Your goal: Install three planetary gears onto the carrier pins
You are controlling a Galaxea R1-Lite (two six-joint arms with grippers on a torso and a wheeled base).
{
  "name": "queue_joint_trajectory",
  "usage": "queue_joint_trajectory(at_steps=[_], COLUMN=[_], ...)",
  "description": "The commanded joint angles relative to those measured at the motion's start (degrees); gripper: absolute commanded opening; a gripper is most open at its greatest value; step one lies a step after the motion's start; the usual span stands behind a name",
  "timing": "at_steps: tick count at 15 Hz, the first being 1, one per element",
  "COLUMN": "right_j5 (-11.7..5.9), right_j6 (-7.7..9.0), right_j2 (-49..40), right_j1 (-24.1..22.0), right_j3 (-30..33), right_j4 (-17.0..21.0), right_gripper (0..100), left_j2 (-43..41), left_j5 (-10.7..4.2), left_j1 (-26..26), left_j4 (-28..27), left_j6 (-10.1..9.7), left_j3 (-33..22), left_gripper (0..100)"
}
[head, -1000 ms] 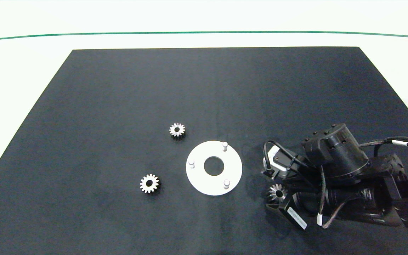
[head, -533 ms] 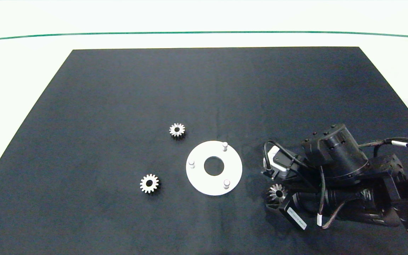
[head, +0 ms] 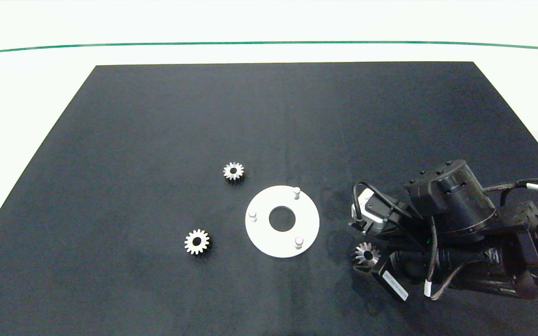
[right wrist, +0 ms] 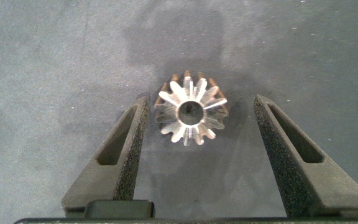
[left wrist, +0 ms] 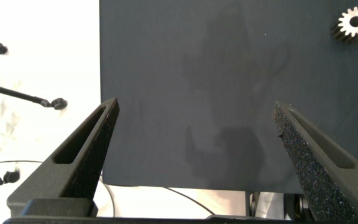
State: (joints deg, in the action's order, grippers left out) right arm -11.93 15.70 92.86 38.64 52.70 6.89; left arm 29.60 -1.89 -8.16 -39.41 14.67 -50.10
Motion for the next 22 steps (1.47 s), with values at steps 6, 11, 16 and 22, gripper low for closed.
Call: queue_joint_trajectory(at_steps=[6,11,16,22], right_j5=[0.16,-0.63,-0.81,-0.63], right_j6=[0.38,0.21,0.38,-0.06], right_j2=[0.3,0.2,-0.4,0.3], right_j1=[-0.3,0.0,0.0,-0.1], right_j3=[-0.2,-0.3,-1.6,-1.5], right_j4=[0.0,0.1,0.0,-2.7], right_gripper=[0,0,100,100], left_j2=[0.1,0.0,-0.1,-0.1], left_j5=[-0.04,-0.04,-0.04,-0.04], left_j1=[0.0,0.0,0.0,0.0], left_j4=[-0.1,-0.1,-0.2,-0.2], left_j6=[0.19,0.19,0.19,0.19], left_j3=[-0.1,-0.1,-0.1,-0.1], left_gripper=[100,100,100,100])
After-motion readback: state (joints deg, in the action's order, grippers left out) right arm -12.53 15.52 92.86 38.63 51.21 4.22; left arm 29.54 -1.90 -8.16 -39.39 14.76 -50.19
